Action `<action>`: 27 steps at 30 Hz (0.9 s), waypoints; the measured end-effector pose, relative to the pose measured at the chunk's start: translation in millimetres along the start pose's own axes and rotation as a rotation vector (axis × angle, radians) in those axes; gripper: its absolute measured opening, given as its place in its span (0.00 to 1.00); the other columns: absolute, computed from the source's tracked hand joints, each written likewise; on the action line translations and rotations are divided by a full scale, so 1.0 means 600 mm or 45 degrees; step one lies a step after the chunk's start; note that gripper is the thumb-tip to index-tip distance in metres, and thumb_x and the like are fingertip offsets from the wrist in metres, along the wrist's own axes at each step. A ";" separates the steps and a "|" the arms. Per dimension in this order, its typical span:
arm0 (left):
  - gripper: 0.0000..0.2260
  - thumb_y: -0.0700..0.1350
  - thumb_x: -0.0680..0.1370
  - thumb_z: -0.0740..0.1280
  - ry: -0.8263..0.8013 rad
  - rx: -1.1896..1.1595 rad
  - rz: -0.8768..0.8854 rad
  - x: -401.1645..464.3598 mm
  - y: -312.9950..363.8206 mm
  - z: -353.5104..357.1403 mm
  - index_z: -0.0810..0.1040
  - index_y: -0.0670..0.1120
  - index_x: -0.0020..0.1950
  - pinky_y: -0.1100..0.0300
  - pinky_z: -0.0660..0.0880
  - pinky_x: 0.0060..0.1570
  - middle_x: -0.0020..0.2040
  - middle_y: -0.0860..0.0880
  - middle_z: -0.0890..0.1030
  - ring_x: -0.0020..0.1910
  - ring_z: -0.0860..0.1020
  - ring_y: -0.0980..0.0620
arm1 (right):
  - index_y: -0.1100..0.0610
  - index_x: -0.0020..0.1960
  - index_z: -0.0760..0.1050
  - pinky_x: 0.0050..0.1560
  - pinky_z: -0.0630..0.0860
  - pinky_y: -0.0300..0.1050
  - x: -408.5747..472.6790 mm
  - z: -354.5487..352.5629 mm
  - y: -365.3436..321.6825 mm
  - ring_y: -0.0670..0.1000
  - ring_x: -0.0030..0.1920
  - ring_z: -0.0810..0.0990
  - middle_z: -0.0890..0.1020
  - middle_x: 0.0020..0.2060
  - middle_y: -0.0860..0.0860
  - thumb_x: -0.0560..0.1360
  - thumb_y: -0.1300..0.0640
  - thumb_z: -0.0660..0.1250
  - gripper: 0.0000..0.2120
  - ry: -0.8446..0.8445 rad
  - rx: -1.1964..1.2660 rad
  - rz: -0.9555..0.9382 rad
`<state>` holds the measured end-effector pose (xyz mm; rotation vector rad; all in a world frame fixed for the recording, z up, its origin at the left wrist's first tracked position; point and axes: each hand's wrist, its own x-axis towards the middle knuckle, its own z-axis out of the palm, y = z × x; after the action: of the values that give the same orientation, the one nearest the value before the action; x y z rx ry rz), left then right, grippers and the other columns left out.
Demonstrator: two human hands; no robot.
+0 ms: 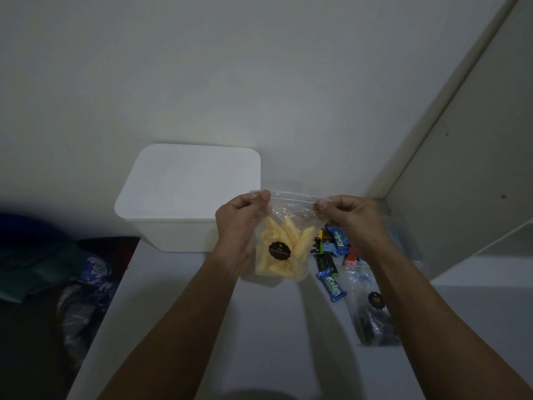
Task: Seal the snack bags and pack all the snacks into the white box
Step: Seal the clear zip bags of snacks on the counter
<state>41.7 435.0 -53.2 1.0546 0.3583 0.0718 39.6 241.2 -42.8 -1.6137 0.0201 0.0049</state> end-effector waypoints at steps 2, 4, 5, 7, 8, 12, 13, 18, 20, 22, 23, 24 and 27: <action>0.03 0.35 0.71 0.73 0.008 -0.047 -0.019 0.002 0.003 -0.003 0.80 0.36 0.40 0.51 0.79 0.55 0.36 0.47 0.82 0.40 0.80 0.51 | 0.61 0.41 0.82 0.37 0.78 0.35 0.001 0.001 0.003 0.44 0.34 0.83 0.84 0.35 0.53 0.72 0.62 0.71 0.02 0.028 0.004 -0.004; 0.04 0.36 0.71 0.72 0.011 -0.027 -0.033 0.001 0.005 -0.002 0.79 0.37 0.39 0.52 0.80 0.54 0.33 0.49 0.82 0.37 0.80 0.53 | 0.59 0.39 0.82 0.40 0.79 0.39 0.002 0.001 0.008 0.46 0.35 0.83 0.84 0.34 0.52 0.72 0.62 0.71 0.04 0.046 0.020 0.014; 0.04 0.36 0.72 0.72 0.012 -0.016 -0.041 -0.001 0.006 0.000 0.79 0.38 0.38 0.53 0.80 0.54 0.31 0.50 0.81 0.36 0.79 0.53 | 0.58 0.37 0.82 0.42 0.79 0.41 0.003 0.001 0.010 0.47 0.35 0.83 0.84 0.33 0.52 0.71 0.62 0.71 0.05 0.052 0.035 0.029; 0.04 0.34 0.72 0.70 0.006 -0.037 -0.061 -0.002 0.006 0.001 0.79 0.39 0.38 0.53 0.79 0.56 0.30 0.51 0.82 0.37 0.79 0.53 | 0.58 0.36 0.82 0.43 0.79 0.43 0.004 0.000 0.013 0.48 0.36 0.83 0.85 0.33 0.51 0.71 0.62 0.71 0.05 0.053 0.051 0.036; 0.03 0.34 0.73 0.70 -0.001 -0.055 -0.069 -0.002 0.005 0.000 0.79 0.39 0.39 0.53 0.78 0.56 0.31 0.51 0.82 0.38 0.79 0.53 | 0.58 0.36 0.82 0.43 0.79 0.43 0.005 0.001 0.014 0.48 0.36 0.83 0.85 0.33 0.51 0.71 0.62 0.72 0.05 0.054 0.040 0.021; 0.11 0.42 0.71 0.75 0.091 0.335 0.154 0.003 -0.007 -0.006 0.81 0.43 0.51 0.66 0.77 0.45 0.41 0.52 0.81 0.42 0.78 0.56 | 0.57 0.38 0.82 0.39 0.78 0.35 0.002 0.009 0.018 0.44 0.35 0.83 0.85 0.31 0.47 0.70 0.63 0.73 0.03 0.115 -0.046 -0.075; 0.15 0.45 0.69 0.76 0.166 0.490 0.247 0.001 -0.012 -0.004 0.79 0.45 0.53 0.67 0.75 0.42 0.44 0.53 0.79 0.42 0.77 0.57 | 0.56 0.39 0.83 0.38 0.78 0.33 0.002 0.010 0.019 0.43 0.34 0.83 0.85 0.31 0.46 0.70 0.63 0.73 0.03 0.137 -0.063 -0.099; 0.20 0.56 0.70 0.73 0.345 0.695 0.309 -0.018 -0.017 0.013 0.73 0.41 0.34 0.62 0.69 0.32 0.29 0.48 0.71 0.28 0.69 0.54 | 0.51 0.39 0.83 0.40 0.79 0.35 0.001 0.018 0.025 0.42 0.35 0.83 0.85 0.32 0.42 0.69 0.61 0.75 0.06 0.194 -0.150 -0.205; 0.20 0.55 0.72 0.72 0.179 0.582 0.051 -0.022 -0.013 0.021 0.74 0.40 0.31 0.62 0.69 0.27 0.26 0.47 0.74 0.23 0.69 0.53 | 0.51 0.38 0.83 0.40 0.80 0.35 -0.001 0.022 0.024 0.41 0.34 0.82 0.85 0.31 0.41 0.69 0.62 0.75 0.06 0.179 -0.164 -0.240; 0.16 0.51 0.74 0.70 0.053 0.443 -0.120 -0.023 -0.006 0.024 0.77 0.40 0.33 0.61 0.70 0.26 0.28 0.46 0.77 0.23 0.71 0.52 | 0.51 0.39 0.83 0.39 0.79 0.34 -0.003 0.024 0.023 0.40 0.34 0.82 0.85 0.32 0.42 0.69 0.62 0.75 0.06 0.136 -0.169 -0.261; 0.14 0.48 0.75 0.69 0.015 0.400 -0.157 -0.022 -0.004 0.024 0.78 0.40 0.35 0.60 0.71 0.28 0.29 0.46 0.77 0.24 0.72 0.52 | 0.52 0.40 0.83 0.39 0.79 0.34 -0.005 0.025 0.023 0.40 0.35 0.82 0.85 0.32 0.42 0.69 0.62 0.74 0.06 0.114 -0.162 -0.257; 0.12 0.46 0.76 0.68 -0.012 0.367 -0.173 -0.021 -0.002 0.023 0.78 0.40 0.36 0.59 0.72 0.29 0.31 0.46 0.78 0.25 0.72 0.52 | 0.53 0.41 0.84 0.39 0.79 0.35 -0.007 0.024 0.024 0.40 0.35 0.82 0.85 0.32 0.43 0.69 0.63 0.74 0.05 0.094 -0.155 -0.253; 0.09 0.42 0.77 0.66 -0.068 0.291 -0.181 -0.020 -0.002 0.018 0.77 0.40 0.37 0.59 0.72 0.33 0.32 0.46 0.78 0.28 0.73 0.51 | 0.55 0.42 0.84 0.43 0.81 0.41 -0.012 0.021 0.029 0.45 0.38 0.84 0.86 0.35 0.47 0.69 0.62 0.74 0.04 0.054 -0.120 -0.217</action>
<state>33.7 422.6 -46.7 1.2509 0.3988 -0.1271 32.5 253.0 -60.7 -1.7051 -0.0865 -0.1624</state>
